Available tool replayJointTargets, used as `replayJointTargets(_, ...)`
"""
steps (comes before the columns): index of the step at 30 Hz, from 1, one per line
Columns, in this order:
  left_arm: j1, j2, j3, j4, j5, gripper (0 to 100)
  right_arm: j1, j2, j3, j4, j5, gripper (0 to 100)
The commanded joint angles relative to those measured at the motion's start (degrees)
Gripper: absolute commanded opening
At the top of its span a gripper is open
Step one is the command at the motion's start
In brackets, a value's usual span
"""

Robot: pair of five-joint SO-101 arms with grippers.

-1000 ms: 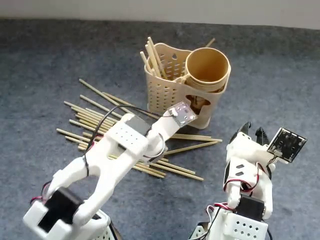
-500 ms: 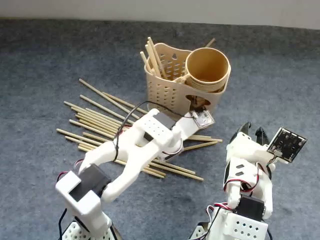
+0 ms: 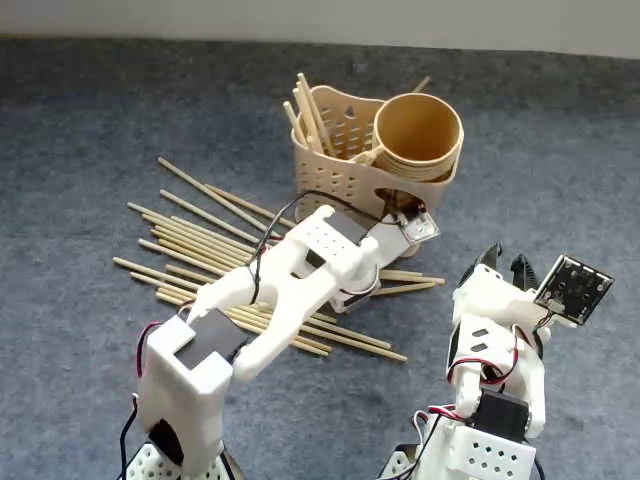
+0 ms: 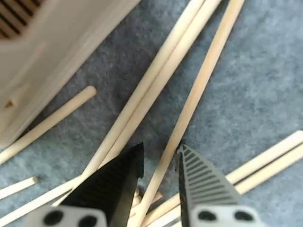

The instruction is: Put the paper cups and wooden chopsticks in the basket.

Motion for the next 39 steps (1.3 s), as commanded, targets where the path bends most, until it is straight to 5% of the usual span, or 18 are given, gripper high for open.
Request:
replayJointTargets(1,1.36,0.92,-4.26,2.46,-0.18,7,0.22,-1.01,-0.31,-1.54,-0.44,12.8)
replayJointTargets(4,1.45,0.84,-3.65,3.16,-0.18,1,0.22,-1.01,-0.31,-1.54,-0.44,12.8)
replayJointTargets(26,1.36,0.13,-3.74,10.20,0.09,1,0.22,-1.01,-0.31,-1.54,-0.44,12.8)
replayJointTargets(39,1.27,-17.19,10.33,10.29,-0.18,1,0.22,-1.01,-0.31,-1.54,-0.44,12.8)
